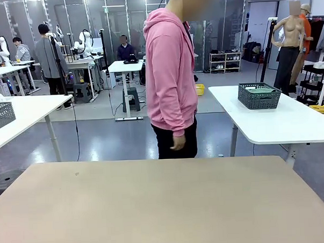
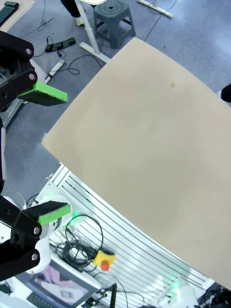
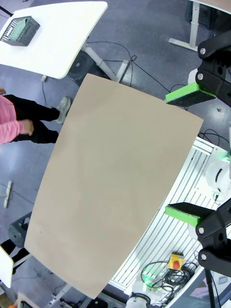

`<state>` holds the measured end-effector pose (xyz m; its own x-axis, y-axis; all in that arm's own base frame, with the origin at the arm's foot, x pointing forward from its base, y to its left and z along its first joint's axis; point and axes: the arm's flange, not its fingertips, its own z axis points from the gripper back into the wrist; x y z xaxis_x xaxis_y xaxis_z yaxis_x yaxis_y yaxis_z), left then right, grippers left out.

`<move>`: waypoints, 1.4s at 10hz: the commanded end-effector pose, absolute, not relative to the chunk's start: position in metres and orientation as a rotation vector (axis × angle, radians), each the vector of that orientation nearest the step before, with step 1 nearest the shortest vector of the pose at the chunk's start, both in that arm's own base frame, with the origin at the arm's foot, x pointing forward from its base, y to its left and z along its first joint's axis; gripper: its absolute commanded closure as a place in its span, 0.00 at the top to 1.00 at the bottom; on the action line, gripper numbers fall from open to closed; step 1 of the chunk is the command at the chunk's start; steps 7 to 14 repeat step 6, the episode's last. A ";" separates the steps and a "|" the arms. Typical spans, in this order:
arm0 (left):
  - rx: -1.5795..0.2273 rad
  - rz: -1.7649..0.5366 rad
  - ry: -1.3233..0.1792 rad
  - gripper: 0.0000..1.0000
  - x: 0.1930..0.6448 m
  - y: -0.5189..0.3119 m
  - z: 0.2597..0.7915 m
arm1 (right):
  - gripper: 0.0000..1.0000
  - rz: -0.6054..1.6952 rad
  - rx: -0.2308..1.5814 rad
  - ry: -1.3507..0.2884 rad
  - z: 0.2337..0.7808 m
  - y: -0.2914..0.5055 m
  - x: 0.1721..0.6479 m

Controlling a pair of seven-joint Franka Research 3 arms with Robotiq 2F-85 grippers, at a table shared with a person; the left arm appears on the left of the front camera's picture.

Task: Fold the towels and place them in the basket.
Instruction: Stack the folded Towel with hook on the right side of the table.

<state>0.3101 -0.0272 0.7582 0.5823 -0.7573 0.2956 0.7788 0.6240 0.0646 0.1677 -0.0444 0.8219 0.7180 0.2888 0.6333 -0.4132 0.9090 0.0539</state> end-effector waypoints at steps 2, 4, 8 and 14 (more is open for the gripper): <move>-0.079 -0.898 -0.314 1.00 0.310 -0.027 0.759 | 1.00 0.388 0.199 -0.666 0.820 -0.045 0.169; -0.079 -0.898 -0.314 1.00 0.310 -0.027 0.759 | 1.00 0.388 0.199 -0.666 0.820 -0.045 0.169; -0.079 -0.898 -0.314 1.00 0.310 -0.027 0.759 | 1.00 0.388 0.199 -0.666 0.820 -0.045 0.169; -0.079 -0.898 -0.314 1.00 0.310 -0.027 0.759 | 1.00 0.388 0.199 -0.666 0.820 -0.045 0.169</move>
